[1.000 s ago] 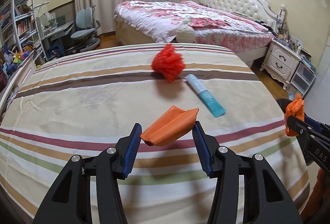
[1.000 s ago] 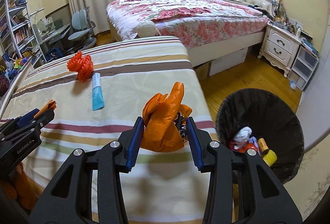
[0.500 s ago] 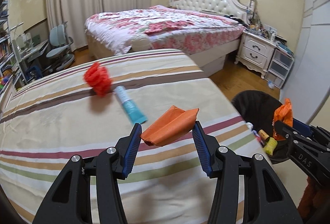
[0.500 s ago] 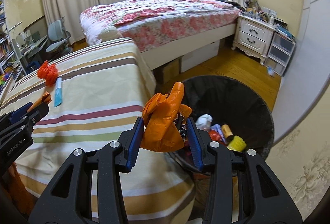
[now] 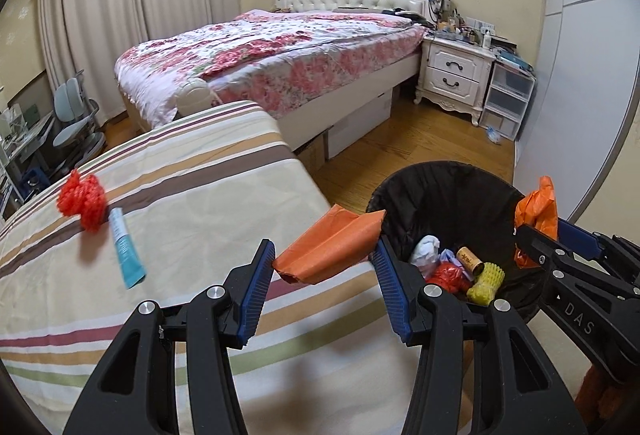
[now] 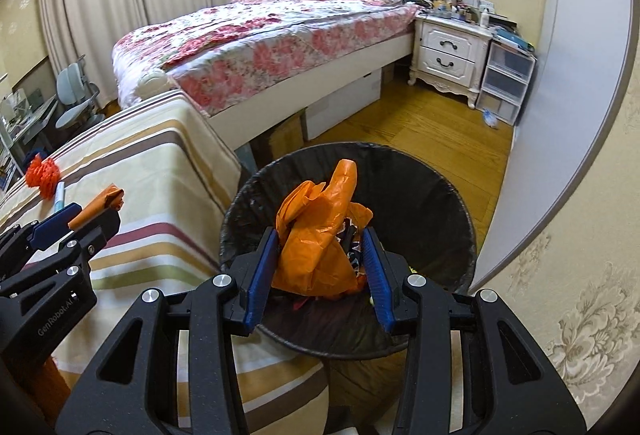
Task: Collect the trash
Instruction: 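Carry the orange piece and orange bag with both tools over the black bin, then open both tools to drop the orange piece and bag into the bin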
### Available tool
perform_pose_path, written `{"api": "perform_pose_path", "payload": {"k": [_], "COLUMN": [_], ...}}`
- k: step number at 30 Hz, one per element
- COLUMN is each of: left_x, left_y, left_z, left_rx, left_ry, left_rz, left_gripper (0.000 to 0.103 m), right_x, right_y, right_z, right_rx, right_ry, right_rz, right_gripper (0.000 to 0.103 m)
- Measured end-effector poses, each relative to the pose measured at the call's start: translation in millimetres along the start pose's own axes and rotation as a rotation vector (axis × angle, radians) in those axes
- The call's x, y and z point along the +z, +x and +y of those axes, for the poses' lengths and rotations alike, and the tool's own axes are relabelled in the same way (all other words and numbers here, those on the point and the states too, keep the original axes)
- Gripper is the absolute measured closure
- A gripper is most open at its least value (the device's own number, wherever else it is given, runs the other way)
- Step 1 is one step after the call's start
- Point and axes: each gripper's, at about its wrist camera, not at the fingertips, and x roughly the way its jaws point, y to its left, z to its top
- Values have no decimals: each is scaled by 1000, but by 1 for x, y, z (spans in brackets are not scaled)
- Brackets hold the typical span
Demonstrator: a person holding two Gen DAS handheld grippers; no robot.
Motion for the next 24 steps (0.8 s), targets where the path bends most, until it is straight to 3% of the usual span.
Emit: {"api": "perform_pose_path", "payload": {"k": [24], "left_x": [24], "left_y": [55], "left_z": [-52], "left_rx": [10], "left_ry": [74], "left_rz": [64], "left_gripper": [51], "right_x": [14], "right_y": [42], "right_z": [-40], "right_rx": [-52], "right_ry": [77], "right_rz": [38], "right_gripper": [61]}}
